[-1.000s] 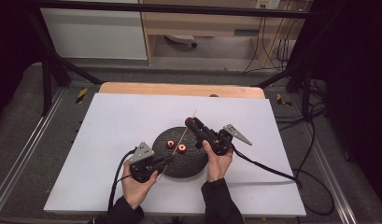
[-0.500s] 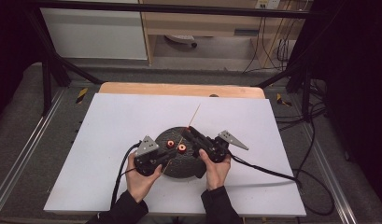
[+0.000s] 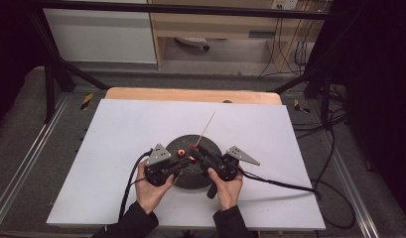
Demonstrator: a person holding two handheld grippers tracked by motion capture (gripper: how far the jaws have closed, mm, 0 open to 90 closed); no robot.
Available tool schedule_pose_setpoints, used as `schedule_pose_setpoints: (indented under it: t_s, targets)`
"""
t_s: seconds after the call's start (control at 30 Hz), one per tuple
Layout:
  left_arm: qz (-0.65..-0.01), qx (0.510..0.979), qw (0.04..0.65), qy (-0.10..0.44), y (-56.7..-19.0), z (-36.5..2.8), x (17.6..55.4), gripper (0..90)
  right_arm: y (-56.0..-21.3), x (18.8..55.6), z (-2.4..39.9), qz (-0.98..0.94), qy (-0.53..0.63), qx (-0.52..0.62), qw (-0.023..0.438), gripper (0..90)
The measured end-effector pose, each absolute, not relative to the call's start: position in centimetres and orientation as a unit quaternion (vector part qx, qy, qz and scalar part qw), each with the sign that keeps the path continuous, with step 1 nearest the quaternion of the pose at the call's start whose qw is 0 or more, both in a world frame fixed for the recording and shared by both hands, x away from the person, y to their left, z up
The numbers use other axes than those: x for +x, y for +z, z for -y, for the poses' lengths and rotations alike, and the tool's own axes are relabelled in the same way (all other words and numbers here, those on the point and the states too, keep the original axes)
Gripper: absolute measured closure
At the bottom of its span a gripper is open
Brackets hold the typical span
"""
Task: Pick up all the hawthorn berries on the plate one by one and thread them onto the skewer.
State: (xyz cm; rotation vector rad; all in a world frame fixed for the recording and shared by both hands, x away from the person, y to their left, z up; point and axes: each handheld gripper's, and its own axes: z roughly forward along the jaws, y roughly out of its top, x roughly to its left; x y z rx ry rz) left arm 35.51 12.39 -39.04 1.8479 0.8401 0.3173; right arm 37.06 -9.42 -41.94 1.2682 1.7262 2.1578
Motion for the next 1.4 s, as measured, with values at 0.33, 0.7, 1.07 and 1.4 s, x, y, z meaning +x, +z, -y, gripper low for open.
schedule_pose_setpoints:
  t_s: [0.33, 0.7, 1.07, 1.4]
  targets:
    - [-0.345, 0.773, 0.517, 0.130, -39.4, -13.6, 35.1, 88.6, -41.3, 37.0, 10.0, -0.594, 0.687, 0.416, 0.053, 51.9]
    - [-0.344, 0.786, 0.495, 0.135, -40.4, -16.7, 34.5, 88.5, -40.5, 37.3, 12.1, -0.627, 0.650, 0.422, 0.078, 35.3]
    - [-0.348, 0.797, 0.473, 0.139, -41.1, -20.0, 33.8, 88.5, -40.8, 38.0, 13.7, -0.722, 0.554, 0.398, 0.118, 11.3]
    - [-0.354, 0.806, 0.456, 0.134, -42.7, -22.8, 33.0, 88.5, -41.4, 38.5, 13.9, -0.783, 0.477, 0.384, 0.108, 6.7]
